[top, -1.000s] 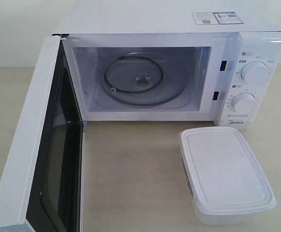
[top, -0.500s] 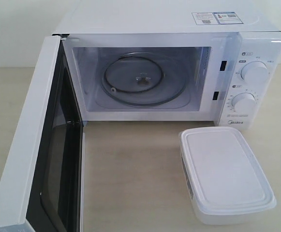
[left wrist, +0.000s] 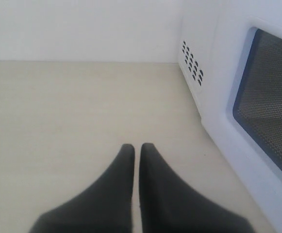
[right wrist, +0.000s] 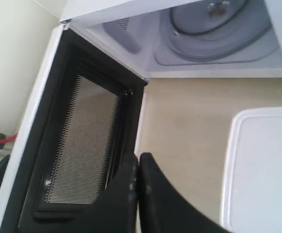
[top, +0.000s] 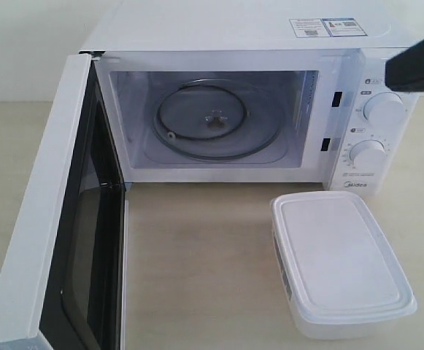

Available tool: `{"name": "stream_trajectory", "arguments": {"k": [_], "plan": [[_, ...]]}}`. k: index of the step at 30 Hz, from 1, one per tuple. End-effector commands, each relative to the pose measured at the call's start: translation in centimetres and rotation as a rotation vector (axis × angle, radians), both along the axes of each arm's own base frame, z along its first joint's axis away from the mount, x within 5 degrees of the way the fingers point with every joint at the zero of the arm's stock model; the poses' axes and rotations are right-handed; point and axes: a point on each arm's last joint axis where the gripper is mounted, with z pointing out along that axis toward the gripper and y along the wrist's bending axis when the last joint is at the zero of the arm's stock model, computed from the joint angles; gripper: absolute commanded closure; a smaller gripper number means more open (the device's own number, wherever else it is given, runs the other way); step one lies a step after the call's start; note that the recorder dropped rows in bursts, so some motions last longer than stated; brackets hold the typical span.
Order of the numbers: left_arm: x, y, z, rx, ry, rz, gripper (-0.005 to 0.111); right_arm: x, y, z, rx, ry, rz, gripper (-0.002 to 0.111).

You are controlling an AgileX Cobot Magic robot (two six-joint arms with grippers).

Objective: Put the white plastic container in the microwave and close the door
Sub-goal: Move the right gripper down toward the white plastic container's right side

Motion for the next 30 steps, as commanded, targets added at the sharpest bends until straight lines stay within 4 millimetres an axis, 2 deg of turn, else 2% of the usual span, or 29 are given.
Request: {"name": "stream_trajectory", "arguments": {"k": [1,3,9,14,16,20,24,30], "plan": [[0.0,0.0,-0.1,-0.008,-0.004,0.004,0.102,-0.1,-0.3,-1.6,0.091,0.003,0.037,0.108],[0.0,0.0,-0.1,-0.008,-0.004,0.004,0.102,0.0,-0.2,-2.2,0.138,0.005,0.071,0.108],[0.0,0.0,-0.1,-0.008,-0.004,0.004,0.102,0.0,-1.5,-5.1,0.17,0.072,-0.015,0.108],[0.0,0.0,-0.1,-0.008,-0.004,0.004,0.102,0.1,-3.0,-8.9,0.228,0.16,-0.166,0.108],[0.0,0.0,-0.1,-0.008,-0.004,0.004,0.102,0.1,-3.6,-10.3,0.193,0.178,-0.204,0.108],[0.0,0.0,-0.1,-0.008,-0.004,0.004,0.102,1.3,-4.2,-12.4,0.185,0.303,-0.186,0.108],[0.0,0.0,-0.1,-0.008,-0.004,0.004,0.102,3.0,-4.8,-15.8,0.189,0.443,-0.157,0.108],[0.0,0.0,-0.1,-0.008,-0.004,0.004,0.102,4.4,-5.6,-17.0,0.113,0.401,-0.137,0.108]]}}
